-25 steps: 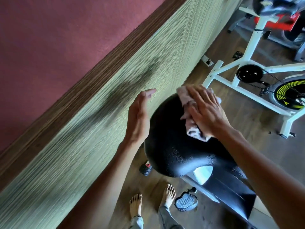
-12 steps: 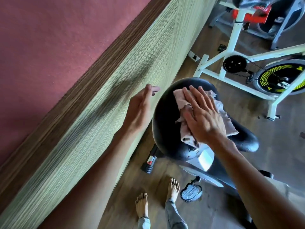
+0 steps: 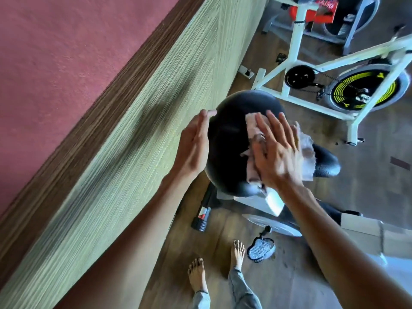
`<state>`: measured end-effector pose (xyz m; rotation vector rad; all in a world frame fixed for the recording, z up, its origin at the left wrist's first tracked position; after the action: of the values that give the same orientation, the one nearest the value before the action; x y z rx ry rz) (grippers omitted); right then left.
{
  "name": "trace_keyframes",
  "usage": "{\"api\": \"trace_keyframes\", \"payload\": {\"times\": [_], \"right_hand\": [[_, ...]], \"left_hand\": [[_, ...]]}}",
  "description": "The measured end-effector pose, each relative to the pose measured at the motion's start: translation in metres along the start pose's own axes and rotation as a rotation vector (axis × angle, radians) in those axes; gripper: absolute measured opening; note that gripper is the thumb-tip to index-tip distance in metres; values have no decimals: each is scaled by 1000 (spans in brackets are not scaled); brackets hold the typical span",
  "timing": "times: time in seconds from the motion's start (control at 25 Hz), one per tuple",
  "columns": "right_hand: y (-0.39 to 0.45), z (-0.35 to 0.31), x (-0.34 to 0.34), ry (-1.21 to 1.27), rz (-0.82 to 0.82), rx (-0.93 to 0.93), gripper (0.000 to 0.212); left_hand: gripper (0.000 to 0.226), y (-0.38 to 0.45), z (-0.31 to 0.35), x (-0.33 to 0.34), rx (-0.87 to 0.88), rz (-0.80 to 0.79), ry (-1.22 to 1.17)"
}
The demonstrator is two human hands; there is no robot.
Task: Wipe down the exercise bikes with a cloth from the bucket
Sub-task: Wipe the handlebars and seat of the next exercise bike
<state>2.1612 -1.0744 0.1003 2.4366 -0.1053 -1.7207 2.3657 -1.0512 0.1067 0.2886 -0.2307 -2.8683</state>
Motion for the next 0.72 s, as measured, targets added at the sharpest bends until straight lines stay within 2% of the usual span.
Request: {"api": "trace_keyframes", "payload": {"times": [0.04,0.08,0.16,0.24,0.32,0.4,0.48,0.52,0.64,0.68,0.72], "right_hand": [[0,-18,4,9,8,41,58],[-9,-36,10,19,0,-6,57],[-43,-50,14,20,-54,-268,57],[-57,-18,6,-21,-108,-447,60],[-38,23,-5,-60,-56,-379,61],[-10,40,-8,-55,59,-115,56],[1,22,2,-42,97,96,55],[-1,13,3,-21,81,63,56],[-6,45,-7,-65,8,-328,55],[0,58,-13,-92,8,-371,55],[8,63,-14,-101,12,-297,55]], "left_hand": [[63,-1,0,5,-4,9,-28],[63,-1,0,10,-7,41,-60],[64,0,-1,18,-19,120,-106],[65,0,-1,27,-27,161,-70],[63,-5,2,41,-36,178,3],[62,-11,6,56,3,182,159],[57,-12,5,64,54,174,343],[56,-11,2,64,68,170,393],[56,-11,-4,60,105,142,484],[56,-12,-4,61,105,127,522],[56,-13,-3,63,109,104,570]]}}
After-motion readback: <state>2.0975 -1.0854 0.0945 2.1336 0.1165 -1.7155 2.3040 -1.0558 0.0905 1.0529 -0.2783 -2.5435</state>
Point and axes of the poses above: each hand's wrist, its own y-axis towards the middle knuckle, its own x-axis out of the palm, z = x × y, the point moved 1 cm from there along y, towards the middle knuckle, and after that the axes turned 14 degrees about x, right-handed, at the moved point
